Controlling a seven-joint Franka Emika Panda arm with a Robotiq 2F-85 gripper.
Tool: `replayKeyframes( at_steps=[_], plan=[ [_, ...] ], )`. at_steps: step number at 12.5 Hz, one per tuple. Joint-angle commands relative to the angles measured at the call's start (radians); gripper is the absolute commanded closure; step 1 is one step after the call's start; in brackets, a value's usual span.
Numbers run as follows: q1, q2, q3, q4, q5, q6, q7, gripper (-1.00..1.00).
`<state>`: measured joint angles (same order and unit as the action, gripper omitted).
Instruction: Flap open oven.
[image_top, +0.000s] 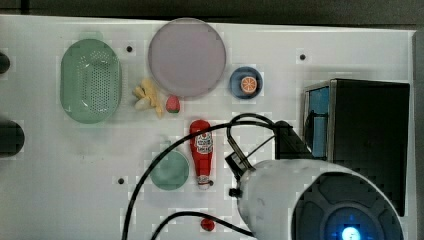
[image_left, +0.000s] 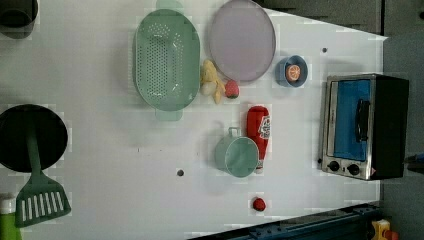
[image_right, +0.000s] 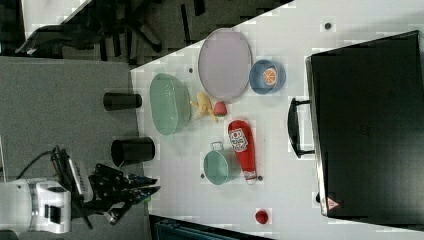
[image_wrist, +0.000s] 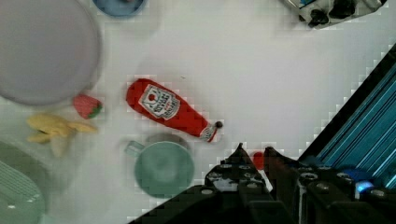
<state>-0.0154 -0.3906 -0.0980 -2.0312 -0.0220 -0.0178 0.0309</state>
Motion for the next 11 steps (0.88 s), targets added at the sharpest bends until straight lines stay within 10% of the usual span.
replayKeyframes(
  at_steps=[1, 11],
  plan=[
    [-0.014, -0.005, -0.085, -0.009, -0.031, 0.033, -0.3, 0.65],
    [-0.024, 0.193, -0.289, -0.075, -0.185, 0.406, -1.02, 0.65]
  ],
)
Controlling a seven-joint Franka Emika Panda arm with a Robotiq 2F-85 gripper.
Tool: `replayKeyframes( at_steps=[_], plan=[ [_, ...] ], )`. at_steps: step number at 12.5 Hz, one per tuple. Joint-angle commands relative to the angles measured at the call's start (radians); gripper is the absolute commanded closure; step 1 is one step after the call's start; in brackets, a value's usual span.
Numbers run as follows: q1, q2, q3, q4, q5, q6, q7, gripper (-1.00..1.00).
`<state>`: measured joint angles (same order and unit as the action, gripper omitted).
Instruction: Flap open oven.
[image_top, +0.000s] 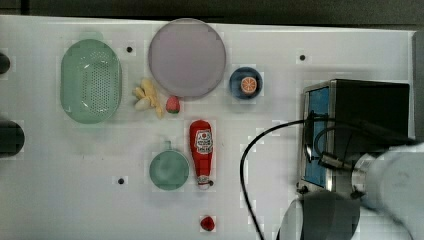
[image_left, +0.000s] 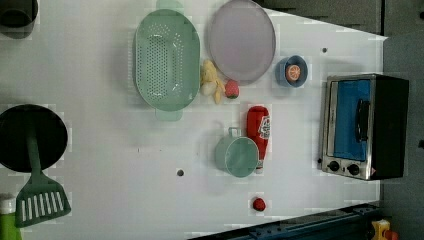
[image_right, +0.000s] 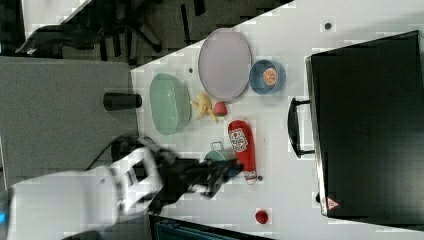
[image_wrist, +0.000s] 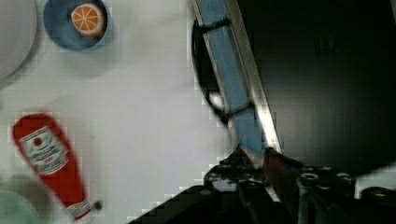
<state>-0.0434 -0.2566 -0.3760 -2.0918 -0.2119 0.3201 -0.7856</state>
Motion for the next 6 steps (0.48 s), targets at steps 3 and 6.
replayKeyframes(
  at_steps=[3, 6],
  plan=[
    [0.003, 0.161, -0.043, -0.015, 0.006, 0.205, -0.316, 0.65],
    [0.003, 0.247, -0.058, -0.02, 0.008, 0.266, -0.326, 0.65]
  ],
)
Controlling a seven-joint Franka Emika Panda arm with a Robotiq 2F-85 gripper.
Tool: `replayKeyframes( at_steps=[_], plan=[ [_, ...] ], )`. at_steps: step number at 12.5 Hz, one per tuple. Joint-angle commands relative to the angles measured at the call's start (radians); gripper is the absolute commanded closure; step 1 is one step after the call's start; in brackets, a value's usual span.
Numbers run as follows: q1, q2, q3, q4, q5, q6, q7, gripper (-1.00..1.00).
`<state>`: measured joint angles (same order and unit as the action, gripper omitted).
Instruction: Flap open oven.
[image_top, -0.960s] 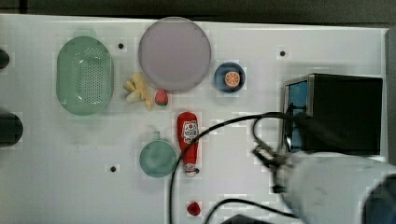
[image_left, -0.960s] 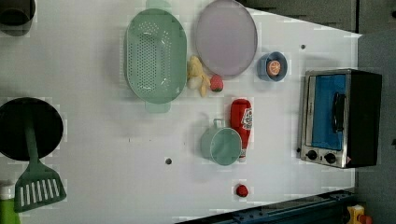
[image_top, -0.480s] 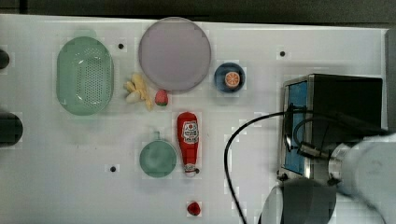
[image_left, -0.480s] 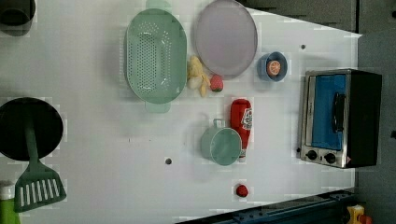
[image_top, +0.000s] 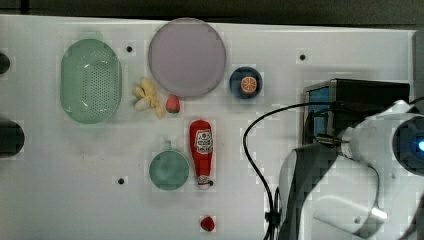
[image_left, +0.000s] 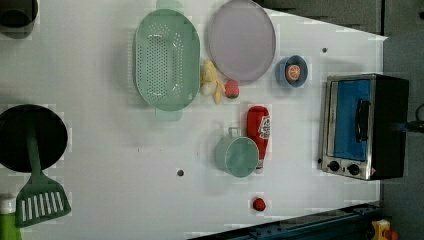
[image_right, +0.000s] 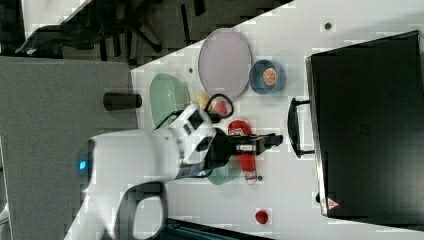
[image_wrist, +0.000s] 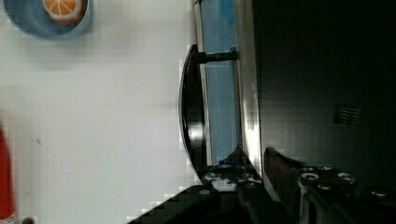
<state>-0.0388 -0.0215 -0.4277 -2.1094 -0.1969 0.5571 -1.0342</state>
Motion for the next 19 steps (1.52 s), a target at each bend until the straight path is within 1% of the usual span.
replayKeyframes(
  at_steps=[1, 4, 7, 8, 13, 15, 19],
  plan=[
    [-0.002, 0.036, -0.01, -0.01, -0.007, 0.055, -0.077, 0.65],
    [-0.002, 0.106, -0.012, -0.051, -0.004, 0.13, -0.076, 0.65],
    [-0.001, 0.161, -0.012, -0.089, -0.004, 0.266, -0.076, 0.65],
    [-0.002, 0.17, -0.015, -0.1, -0.005, 0.288, -0.076, 0.65],
    [0.005, 0.193, -0.01, -0.114, -0.012, 0.295, -0.033, 0.65],
    [0.026, 0.192, -0.003, -0.126, -0.05, 0.294, 0.0, 0.65],
    [0.093, 0.191, 0.024, -0.161, -0.212, 0.29, 0.213, 0.65]
  ],
)
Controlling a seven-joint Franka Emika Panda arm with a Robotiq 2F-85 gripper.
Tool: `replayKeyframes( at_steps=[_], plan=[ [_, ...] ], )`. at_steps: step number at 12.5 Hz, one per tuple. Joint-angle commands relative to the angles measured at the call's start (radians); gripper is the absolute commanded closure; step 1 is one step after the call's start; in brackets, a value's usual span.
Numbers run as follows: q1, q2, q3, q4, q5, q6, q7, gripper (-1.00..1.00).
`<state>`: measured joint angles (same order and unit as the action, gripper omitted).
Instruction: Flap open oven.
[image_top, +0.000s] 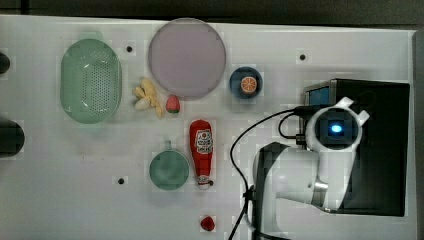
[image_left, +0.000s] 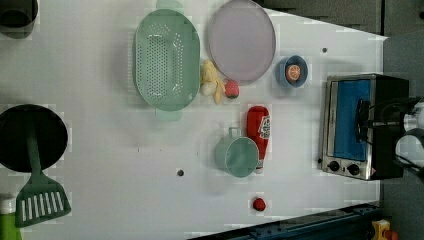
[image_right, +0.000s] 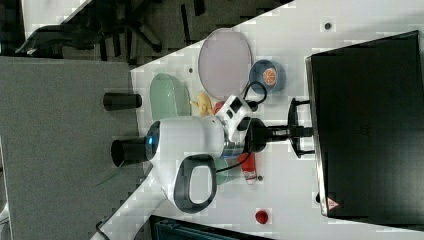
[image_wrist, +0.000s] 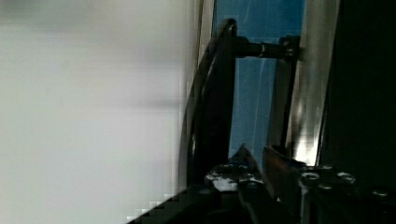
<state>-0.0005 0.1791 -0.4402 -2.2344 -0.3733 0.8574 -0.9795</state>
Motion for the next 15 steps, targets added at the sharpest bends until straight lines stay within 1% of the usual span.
replayKeyframes(
  at_steps=[1, 4, 7, 9, 12, 15],
  plan=[
    [0.071, -0.009, 0.047, -0.049, -0.061, -0.011, 0.199, 0.65],
    [0.104, 0.0, 0.091, -0.088, -0.143, -0.011, 0.337, 0.65],
    [0.13, 0.046, 0.14, -0.095, -0.327, -0.024, 0.539, 0.65],
    [0.143, 0.095, 0.175, -0.092, -0.406, -0.03, 0.664, 0.65],
    [0.166, 0.189, 0.202, -0.067, -0.45, -0.03, 0.84, 0.65],
    [0.188, 0.288, 0.211, -0.017, -0.461, -0.021, 0.864, 0.65]
  ],
)
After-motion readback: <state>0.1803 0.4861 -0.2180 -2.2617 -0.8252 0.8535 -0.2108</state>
